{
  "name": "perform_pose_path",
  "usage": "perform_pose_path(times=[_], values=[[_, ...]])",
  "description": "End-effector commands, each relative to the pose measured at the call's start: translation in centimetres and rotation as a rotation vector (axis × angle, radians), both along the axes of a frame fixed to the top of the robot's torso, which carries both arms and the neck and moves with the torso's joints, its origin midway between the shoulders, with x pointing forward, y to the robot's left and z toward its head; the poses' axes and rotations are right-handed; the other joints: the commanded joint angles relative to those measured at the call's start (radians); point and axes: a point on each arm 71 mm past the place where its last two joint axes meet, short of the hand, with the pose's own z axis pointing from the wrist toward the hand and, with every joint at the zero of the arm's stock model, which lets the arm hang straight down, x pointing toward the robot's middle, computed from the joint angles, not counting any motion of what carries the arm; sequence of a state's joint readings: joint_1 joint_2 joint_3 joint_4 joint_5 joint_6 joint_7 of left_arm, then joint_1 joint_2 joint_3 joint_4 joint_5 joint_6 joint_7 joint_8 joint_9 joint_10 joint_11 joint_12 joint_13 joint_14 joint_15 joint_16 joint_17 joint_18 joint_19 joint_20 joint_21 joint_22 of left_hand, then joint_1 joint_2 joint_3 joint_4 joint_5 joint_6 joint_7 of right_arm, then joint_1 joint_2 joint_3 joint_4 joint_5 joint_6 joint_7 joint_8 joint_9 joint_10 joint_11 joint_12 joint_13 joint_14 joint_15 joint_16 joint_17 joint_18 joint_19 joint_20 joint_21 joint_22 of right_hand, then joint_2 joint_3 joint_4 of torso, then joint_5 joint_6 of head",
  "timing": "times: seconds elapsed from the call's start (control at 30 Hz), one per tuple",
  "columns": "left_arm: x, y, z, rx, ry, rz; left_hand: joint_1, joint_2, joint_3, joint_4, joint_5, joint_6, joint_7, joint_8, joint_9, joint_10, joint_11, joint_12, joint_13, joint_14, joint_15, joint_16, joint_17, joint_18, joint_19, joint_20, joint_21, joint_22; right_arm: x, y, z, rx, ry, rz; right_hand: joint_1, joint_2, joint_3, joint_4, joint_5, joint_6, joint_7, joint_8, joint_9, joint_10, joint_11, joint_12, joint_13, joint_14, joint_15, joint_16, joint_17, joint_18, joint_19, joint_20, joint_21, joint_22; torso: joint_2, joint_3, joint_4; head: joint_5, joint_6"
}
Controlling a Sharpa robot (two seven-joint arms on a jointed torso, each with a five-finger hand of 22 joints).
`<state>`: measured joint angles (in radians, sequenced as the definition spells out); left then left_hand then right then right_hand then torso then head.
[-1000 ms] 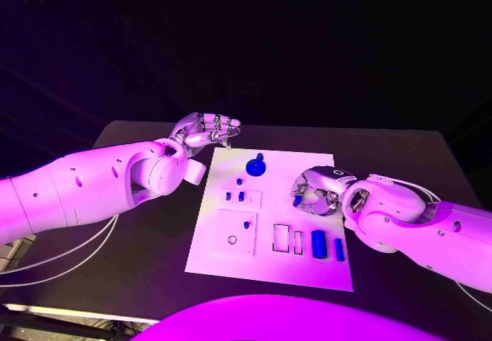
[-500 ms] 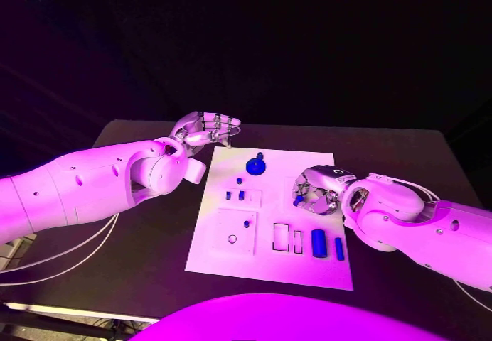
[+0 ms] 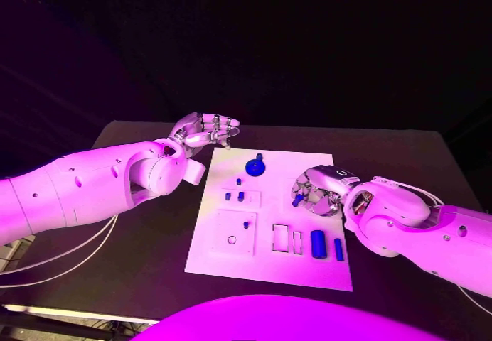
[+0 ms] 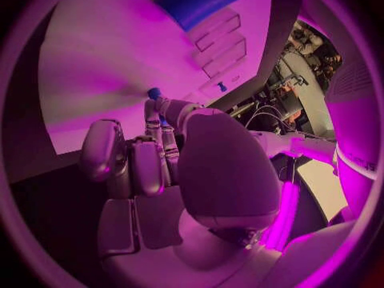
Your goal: Assemble the parts on the task board
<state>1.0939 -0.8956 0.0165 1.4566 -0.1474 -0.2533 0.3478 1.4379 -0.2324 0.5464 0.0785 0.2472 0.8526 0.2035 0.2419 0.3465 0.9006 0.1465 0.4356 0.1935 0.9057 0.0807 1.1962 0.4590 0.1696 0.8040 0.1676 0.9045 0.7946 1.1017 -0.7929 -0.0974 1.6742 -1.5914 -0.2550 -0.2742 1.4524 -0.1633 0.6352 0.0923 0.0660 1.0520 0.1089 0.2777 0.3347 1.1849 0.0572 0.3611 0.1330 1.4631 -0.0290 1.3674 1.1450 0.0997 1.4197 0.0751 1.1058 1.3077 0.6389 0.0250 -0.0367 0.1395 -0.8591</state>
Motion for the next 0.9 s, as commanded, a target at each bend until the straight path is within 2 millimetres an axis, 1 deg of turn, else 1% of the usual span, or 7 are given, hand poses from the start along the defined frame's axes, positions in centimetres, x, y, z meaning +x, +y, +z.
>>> perform_pose_path(times=[0.03,0.1,0.27,0.4,0.5,0.8,0.9], values=[[0.0,-0.2,0.1,-0.012,-0.004,-0.010,0.001,0.009,-0.006,0.001,0.001,-0.007,0.003,0.005,0.001,-0.005,0.001,0.002,0.001,-0.008,-0.002,-0.004,-0.001,0.013,-0.002,0.007,-0.004,-0.001,-0.2,0.1,1.0,0.058,-0.034,-0.012,-0.007,0.000,0.006,-0.002,0.004,0.004,0.000,0.036,0.054,0.025,-0.020,-0.003,-0.002,0.027,-0.007,0.003,0.001,-0.016,0.000,-0.006,0.004,0.148,-0.001,-0.0017,-0.0002,0.002,0.001],[0.0,-0.2,0.1,-0.011,-0.004,-0.010,0.001,0.009,-0.006,0.001,0.001,-0.007,0.003,0.005,0.001,-0.005,0.001,0.002,0.001,-0.008,-0.002,-0.004,-0.001,0.013,-0.002,0.007,-0.004,-0.001,-0.4,0.2,1.7,0.080,-0.040,-0.008,-0.008,-0.001,0.007,-0.003,0.004,0.004,0.000,0.036,0.055,0.025,-0.020,-0.003,-0.001,0.027,-0.007,0.004,0.002,-0.017,0.001,-0.006,0.005,0.148,-0.002,-0.0022,-0.0001,0.003,0.003],[0.1,-0.2,0.1,-0.012,-0.004,-0.010,0.001,0.009,-0.006,0.001,0.001,-0.007,0.003,0.005,0.001,-0.005,0.001,0.002,0.001,-0.008,-0.002,-0.004,-0.001,0.013,-0.002,0.007,-0.004,-0.001,-1.2,0.8,3.0,0.119,-0.048,0.017,-0.009,-0.002,0.009,-0.004,0.005,0.004,0.000,0.037,0.055,0.025,-0.020,-0.004,-0.001,0.028,-0.007,0.005,0.004,-0.017,0.002,-0.006,0.008,0.149,-0.001,-0.0009,-0.0014,0.007,0.003],[0.1,-0.3,0.1,-0.012,-0.004,-0.012,0.001,0.009,-0.006,0.001,0.001,-0.007,0.003,0.005,0.001,-0.005,0.001,0.002,0.001,-0.008,-0.002,-0.004,-0.001,0.013,-0.002,0.007,-0.004,-0.001,-1.9,1.9,3.5,0.147,-0.043,0.052,-0.010,-0.003,0.010,-0.005,0.005,0.004,0.001,0.037,0.056,0.024,-0.020,-0.005,-0.001,0.028,-0.007,0.005,0.004,-0.017,0.002,-0.006,0.008,0.149,-0.001,-0.0004,-0.0015,0.011,0.005],[0.1,-0.4,0.0,-0.013,-0.003,-0.014,0.002,0.009,-0.007,0.000,0.001,-0.007,0.002,0.006,0.002,-0.006,0.001,0.004,0.001,-0.008,-0.002,-0.004,-0.001,0.013,-0.002,0.007,-0.005,-0.001,-2.7,3.2,3.7,0.171,-0.036,0.092,-0.012,-0.004,0.013,-0.007,0.006,0.003,0.001,0.038,0.058,0.024,-0.019,-0.007,0.000,0.027,-0.007,0.004,0.002,-0.016,0.001,-0.006,0.004,0.149,0.000,0.0005,-0.0019,0.017,0.002],[0.2,-0.7,0.0,-0.016,-0.002,-0.020,0.002,0.009,-0.007,0.000,0.001,-0.007,0.002,0.006,0.002,-0.006,0.001,0.004,0.001,-0.008,-0.002,-0.004,-0.001,0.013,-0.002,0.007,-0.005,-0.001,-5.1,7.9,2.7,0.243,0.008,0.215,-0.014,-0.004,0.018,-0.010,0.009,0.000,0.002,0.038,0.060,0.023,-0.018,-0.010,0.000,0.027,-0.006,0.003,0.001,-0.016,0.000,-0.006,0.003,0.149,0.001,0.0001,-0.0008,0.036,-0.006],[0.2,-0.7,0.0,-0.017,-0.002,-0.022,0.002,0.009,-0.007,0.000,0.001,-0.007,0.002,0.006,0.002,-0.006,0.001,0.004,0.001,-0.008,-0.002,-0.004,-0.001,0.013,-0.002,0.007,-0.005,-0.001,-5.9,9.3,1.7,0.258,0.031,0.246,-0.016,-0.004,0.021,-0.013,0.012,-0.001,0.003,0.038,0.062,0.022,-0.018,-0.012,0.001,0.027,-0.006,0.004,0.001,-0.016,-0.001,-0.006,-0.001,0.149,0.001,0.0003,-0.0014,0.044,-0.001]])
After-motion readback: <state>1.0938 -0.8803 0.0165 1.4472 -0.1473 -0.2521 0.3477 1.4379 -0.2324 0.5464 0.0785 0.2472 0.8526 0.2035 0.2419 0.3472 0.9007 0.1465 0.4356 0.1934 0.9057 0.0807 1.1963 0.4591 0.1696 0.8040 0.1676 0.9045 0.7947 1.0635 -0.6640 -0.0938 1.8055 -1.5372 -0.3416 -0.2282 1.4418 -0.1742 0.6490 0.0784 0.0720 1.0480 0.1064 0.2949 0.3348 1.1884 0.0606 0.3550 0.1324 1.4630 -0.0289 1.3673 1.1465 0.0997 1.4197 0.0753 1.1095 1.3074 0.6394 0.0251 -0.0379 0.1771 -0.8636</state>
